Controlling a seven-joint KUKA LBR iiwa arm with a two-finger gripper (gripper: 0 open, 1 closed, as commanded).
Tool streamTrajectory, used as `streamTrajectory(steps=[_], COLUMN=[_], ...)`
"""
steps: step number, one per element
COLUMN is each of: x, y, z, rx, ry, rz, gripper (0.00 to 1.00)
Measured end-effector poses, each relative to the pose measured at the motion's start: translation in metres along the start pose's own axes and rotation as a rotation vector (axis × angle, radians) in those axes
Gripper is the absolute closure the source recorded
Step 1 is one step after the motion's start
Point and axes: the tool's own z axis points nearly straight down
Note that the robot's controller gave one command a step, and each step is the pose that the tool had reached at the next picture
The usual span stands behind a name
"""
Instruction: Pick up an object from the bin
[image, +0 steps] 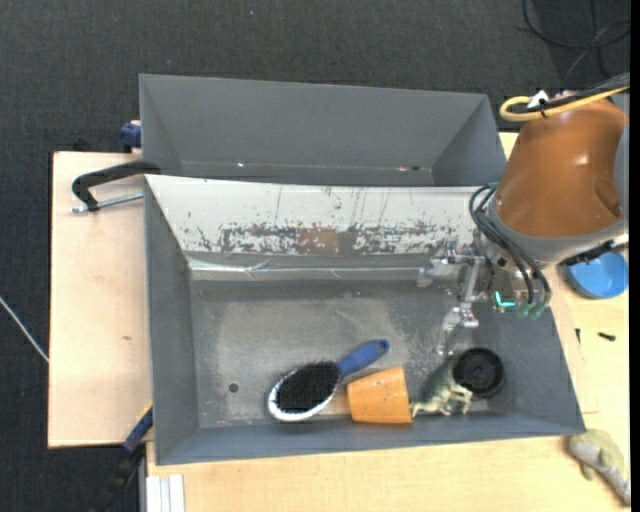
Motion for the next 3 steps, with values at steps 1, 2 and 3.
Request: streamTrajectory(steps=[1,2,3], x=[0.024,0.021,0.02], y=[0.054,0.116,0.112], z=[0.143,0.142,0.142], rx=[0.002,-0.002,0.0], ry=[-0.022,-0.013,-0.012], rz=[-0.179,-0.116,-0.111], gripper=[0.0,0.0,1.0])
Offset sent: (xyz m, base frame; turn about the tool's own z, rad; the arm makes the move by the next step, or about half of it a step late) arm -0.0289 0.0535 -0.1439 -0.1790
